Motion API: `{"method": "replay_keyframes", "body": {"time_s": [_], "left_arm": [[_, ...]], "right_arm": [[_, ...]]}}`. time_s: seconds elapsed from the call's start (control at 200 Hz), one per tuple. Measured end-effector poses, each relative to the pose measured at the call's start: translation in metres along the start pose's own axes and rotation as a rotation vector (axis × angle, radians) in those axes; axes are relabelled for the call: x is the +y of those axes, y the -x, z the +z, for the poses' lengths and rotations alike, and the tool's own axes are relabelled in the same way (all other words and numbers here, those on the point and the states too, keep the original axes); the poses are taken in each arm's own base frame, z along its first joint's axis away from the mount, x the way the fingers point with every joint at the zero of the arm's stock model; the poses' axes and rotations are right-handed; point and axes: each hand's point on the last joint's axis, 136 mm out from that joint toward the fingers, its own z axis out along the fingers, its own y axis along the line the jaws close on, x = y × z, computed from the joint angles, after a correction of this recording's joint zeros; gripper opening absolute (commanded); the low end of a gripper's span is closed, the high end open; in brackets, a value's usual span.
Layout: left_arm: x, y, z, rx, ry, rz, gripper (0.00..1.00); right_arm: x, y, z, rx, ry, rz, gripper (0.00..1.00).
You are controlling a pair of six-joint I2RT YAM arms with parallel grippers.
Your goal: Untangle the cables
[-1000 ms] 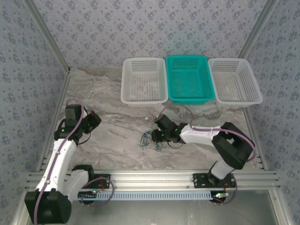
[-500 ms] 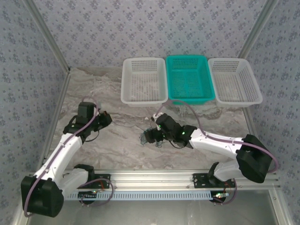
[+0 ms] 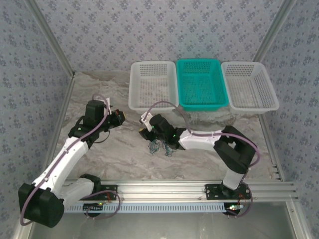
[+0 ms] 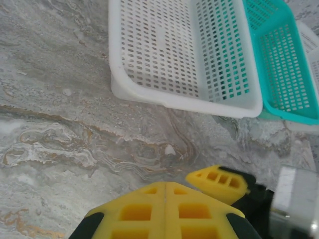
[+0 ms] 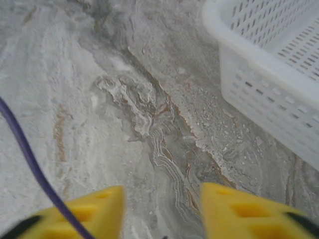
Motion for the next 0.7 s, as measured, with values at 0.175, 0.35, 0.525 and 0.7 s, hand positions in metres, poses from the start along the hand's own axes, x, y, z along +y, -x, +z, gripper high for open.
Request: {"method": "replay_keyframes", "body": {"time_s": [0.175, 0.35, 0.525, 0.7], "left_arm": [[0.005, 0.000, 0.003, -0.005, 0.031, 0.004, 0.41], [0.009, -0.004, 0.006, -0.038, 0.034, -0.020, 0.54], [0.009, -0.052, 0.028, 0.044, -0.011, -0.049, 0.57], [0.007, -0.100, 0.062, 0.202, -0.035, -0.089, 0.65]], "right_arm": [[0.000, 0.005, -0.003, -0.021, 0.001, 0.009, 0.00], [-0.011, 0.026, -0.035, -0.087, 0.020, 0.165, 0.00], [-0.036, 0.054, -0.061, -0.158, 0.056, 0.383, 0.00], [-0.027, 0.055, -0.066, -0.136, 0.135, 0.474, 0.00]]}}
